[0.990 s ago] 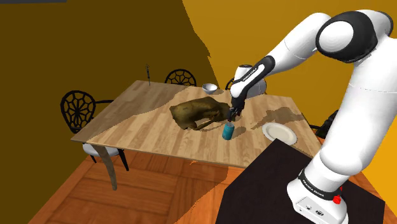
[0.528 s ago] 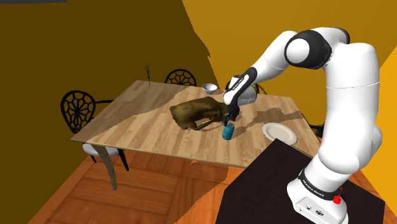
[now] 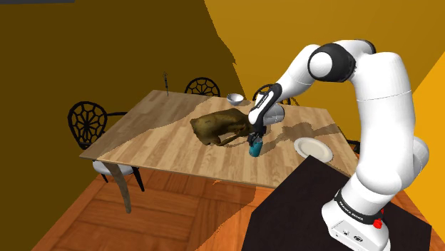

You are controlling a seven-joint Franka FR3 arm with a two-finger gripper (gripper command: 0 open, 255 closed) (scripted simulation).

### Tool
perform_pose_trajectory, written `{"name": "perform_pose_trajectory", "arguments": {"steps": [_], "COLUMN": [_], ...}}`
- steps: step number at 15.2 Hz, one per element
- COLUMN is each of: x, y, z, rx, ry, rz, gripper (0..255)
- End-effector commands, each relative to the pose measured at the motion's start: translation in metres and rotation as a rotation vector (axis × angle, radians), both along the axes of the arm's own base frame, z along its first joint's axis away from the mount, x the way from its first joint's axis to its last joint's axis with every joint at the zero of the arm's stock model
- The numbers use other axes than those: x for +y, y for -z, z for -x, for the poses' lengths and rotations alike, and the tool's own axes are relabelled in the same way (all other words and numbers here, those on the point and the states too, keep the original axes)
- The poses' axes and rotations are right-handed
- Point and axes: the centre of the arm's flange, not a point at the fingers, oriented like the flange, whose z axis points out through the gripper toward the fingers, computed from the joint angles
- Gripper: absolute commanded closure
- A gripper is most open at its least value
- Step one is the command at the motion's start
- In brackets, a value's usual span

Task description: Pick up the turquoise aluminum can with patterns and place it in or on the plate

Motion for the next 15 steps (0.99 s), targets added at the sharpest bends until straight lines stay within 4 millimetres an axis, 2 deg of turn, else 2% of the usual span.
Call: {"name": "perform_pose_trajectory", "arguments": {"steps": [1, 7, 8, 15], "x": [0.0, 0.0, -0.0001, -0.0001], "y": [0.0028, 0.0028, 0.0028, 0.0029], "z": [0.0003, 0.0003, 0.0003, 0.0003], "rx": [-0.001, -0.001, -0.001, -0.001], "ry": [0.0, 0.0, 0.0, 0.0], "rz": [0.0, 0.0, 0.0, 0.0], "gripper": [0, 0, 255, 255]}}
